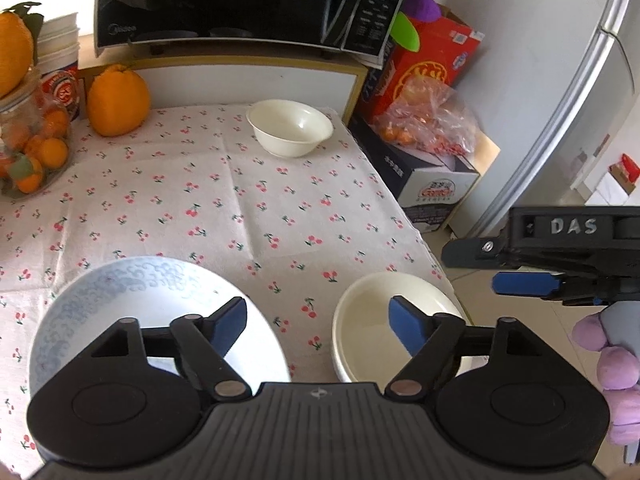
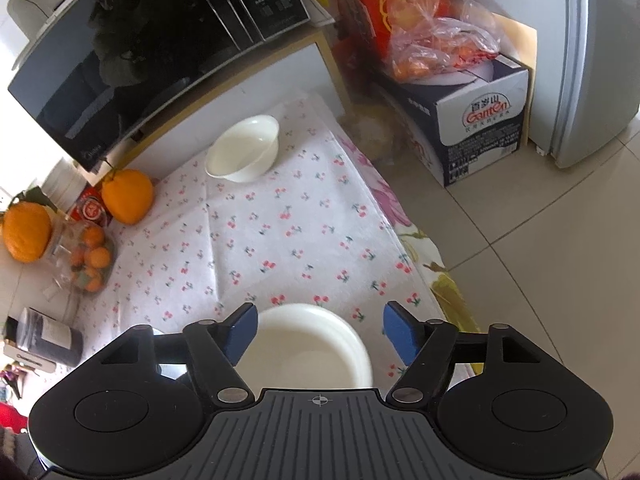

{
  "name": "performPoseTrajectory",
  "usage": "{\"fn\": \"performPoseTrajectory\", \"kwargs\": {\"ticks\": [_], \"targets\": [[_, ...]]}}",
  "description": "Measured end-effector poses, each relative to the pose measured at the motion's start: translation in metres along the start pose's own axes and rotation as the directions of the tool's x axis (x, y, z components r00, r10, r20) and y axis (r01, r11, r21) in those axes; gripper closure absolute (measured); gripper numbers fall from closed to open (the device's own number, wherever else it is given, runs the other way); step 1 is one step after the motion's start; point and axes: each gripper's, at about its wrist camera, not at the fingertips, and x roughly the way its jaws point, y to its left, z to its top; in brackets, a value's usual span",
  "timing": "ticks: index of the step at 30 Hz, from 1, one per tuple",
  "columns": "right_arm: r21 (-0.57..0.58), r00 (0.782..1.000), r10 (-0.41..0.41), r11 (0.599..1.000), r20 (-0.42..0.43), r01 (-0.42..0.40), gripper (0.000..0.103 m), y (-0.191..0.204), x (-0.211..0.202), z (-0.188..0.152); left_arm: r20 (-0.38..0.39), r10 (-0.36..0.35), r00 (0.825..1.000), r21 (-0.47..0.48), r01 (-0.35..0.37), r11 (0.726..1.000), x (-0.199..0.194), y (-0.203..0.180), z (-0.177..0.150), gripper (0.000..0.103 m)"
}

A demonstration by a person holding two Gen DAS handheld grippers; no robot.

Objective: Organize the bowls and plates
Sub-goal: 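Lower the cream bowl onto the tablecloth and open both tools, then move both tools to the small white bowl by the microwave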

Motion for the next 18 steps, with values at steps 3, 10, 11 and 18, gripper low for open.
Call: {"fn": "performPoseTrajectory", "kwargs": {"ticks": [3,10,11,18], "targets": [[0.007,1.0,0.013,1.0,0.015,-0.013,0.023,0.006,-0.002,0.004,0.0,0.02,1.0,-0.001,-0.02,1.0,0.0,0.005,0.004,0.021],[0.031,0.999,0.025,0.999,0.035,-0.026,0.021,0.026,-0.002,0.025,0.0,0.065,0.998,-0.024,-0.065,0.998,-0.004,0.021,0.021,0.014],[0.036,0.999,0.029,0.999,0.036,-0.03,0.021,0.028,-0.002,0.027,0.002,0.072,0.997,-0.024,-0.072,0.997,-0.005,0.023,0.025,0.012],[0.061,0.997,0.051,0.997,0.055,-0.055,0.013,0.046,0.002,0.057,0.026,0.118,0.993,-0.039,-0.117,0.992,-0.01,0.032,0.053,0.005]]}}
